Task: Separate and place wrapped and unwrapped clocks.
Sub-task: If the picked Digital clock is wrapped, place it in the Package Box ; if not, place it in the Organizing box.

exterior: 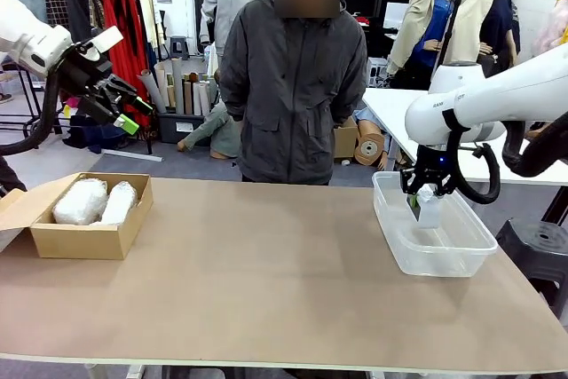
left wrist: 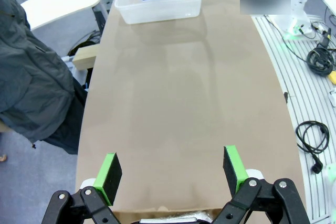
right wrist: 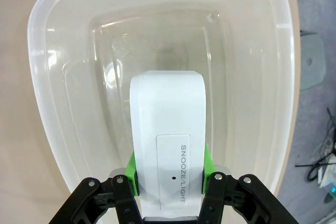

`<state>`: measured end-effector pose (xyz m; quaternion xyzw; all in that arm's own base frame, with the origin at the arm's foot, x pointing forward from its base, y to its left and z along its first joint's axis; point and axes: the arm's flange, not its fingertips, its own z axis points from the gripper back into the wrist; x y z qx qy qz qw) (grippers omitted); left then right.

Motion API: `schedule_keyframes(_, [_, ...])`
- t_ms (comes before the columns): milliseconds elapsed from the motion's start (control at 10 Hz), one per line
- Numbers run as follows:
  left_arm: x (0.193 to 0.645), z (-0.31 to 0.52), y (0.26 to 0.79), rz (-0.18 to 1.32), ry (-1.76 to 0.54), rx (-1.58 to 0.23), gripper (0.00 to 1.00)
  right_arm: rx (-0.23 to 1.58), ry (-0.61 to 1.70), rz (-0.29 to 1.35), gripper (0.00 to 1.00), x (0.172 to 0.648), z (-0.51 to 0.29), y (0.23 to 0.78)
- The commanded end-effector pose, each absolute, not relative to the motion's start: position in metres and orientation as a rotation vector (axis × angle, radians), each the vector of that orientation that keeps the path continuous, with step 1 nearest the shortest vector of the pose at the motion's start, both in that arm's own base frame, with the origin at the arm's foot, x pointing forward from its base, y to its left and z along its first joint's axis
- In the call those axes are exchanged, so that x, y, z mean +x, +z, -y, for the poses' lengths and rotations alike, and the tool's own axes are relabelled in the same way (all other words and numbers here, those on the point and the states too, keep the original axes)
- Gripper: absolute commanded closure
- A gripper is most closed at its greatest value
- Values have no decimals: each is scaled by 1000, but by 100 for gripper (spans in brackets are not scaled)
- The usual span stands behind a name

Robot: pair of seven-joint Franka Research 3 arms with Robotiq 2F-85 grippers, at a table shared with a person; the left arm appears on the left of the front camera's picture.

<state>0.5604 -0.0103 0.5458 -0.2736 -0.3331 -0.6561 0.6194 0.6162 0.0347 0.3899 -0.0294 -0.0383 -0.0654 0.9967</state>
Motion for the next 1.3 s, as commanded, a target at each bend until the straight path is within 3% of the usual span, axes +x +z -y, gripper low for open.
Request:
schedule_keyframes(0, [560,10,548,778,-1504,-633,0,-58,-129,85,100,618,-35,394])
schedule_keyframes(1200, [560,10,548,778,-1504,-633,0,15,-179,159,100,619,-32,365])
